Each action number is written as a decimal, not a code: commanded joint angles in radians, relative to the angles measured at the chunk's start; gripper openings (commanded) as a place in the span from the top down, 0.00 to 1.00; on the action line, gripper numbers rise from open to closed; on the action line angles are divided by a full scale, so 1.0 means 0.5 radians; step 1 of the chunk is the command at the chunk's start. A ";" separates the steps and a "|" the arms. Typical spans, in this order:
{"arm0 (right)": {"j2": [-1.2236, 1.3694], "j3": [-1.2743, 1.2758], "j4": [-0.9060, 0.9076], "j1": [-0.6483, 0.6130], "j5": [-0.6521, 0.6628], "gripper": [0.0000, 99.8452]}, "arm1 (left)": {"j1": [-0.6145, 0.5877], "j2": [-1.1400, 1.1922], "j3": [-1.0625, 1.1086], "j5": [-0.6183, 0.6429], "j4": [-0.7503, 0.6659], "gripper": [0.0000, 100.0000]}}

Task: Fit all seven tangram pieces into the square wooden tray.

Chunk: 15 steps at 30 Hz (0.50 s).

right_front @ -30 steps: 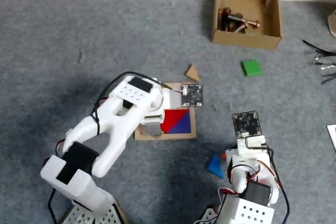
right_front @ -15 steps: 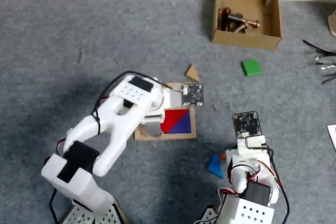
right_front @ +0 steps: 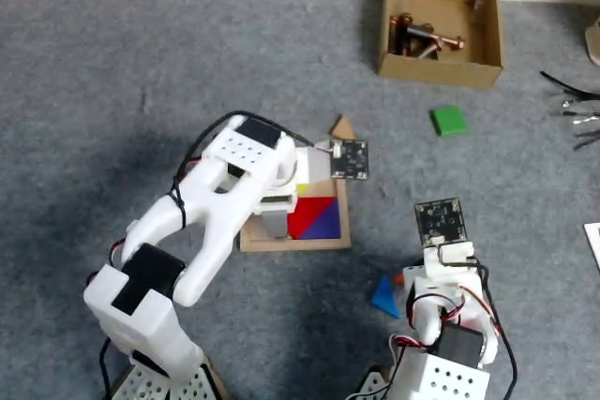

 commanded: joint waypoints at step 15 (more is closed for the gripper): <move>-0.020 0.207 -0.044 -0.035 0.018 0.80 | 0.054 -0.014 0.124 0.089 -0.221 0.67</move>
